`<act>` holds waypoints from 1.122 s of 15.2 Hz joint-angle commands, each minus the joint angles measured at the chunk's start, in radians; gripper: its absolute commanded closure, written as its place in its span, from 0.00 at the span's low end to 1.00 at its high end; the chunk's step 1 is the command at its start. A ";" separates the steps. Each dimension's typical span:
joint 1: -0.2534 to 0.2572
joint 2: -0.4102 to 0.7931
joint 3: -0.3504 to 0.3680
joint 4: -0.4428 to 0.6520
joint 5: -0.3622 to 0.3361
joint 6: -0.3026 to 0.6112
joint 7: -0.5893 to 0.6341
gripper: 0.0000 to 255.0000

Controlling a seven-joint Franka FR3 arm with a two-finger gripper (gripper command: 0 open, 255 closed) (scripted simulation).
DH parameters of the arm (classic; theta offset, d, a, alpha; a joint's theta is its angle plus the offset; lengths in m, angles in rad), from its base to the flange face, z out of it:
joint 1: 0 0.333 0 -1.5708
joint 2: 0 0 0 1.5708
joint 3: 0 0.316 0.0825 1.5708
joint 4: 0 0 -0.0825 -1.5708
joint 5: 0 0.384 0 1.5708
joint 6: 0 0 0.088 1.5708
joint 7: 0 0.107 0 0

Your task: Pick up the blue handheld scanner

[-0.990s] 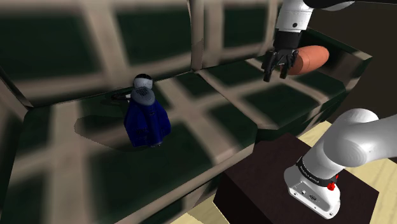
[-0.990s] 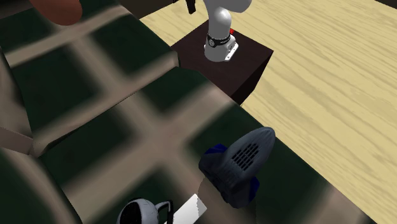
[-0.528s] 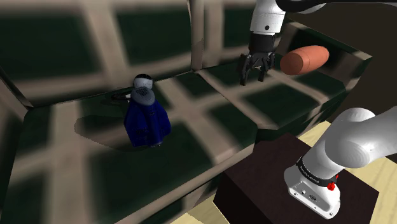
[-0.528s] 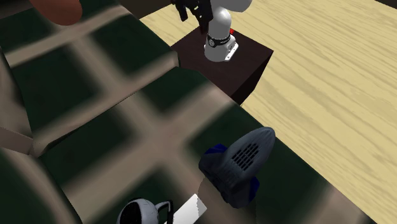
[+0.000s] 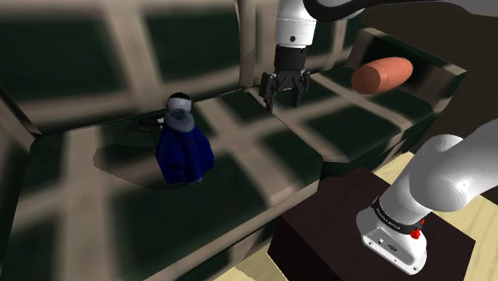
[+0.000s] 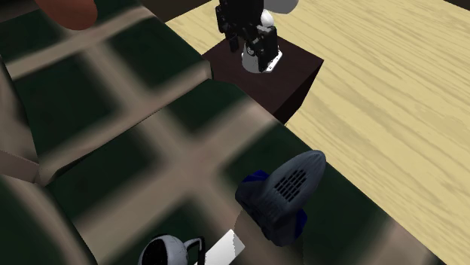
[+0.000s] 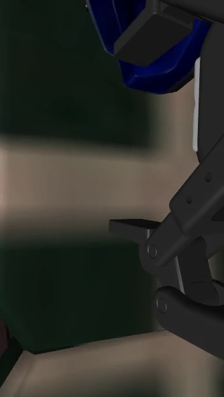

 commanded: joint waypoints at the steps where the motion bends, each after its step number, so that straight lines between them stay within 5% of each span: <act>1: 0.007 0.063 0.031 0.053 -0.005 0.021 0.035 0.00; 10: 0.065 0.369 0.158 0.343 -0.100 0.068 0.222 0.00; 17: 0.171 0.657 0.210 0.668 -0.245 0.029 0.370 0.00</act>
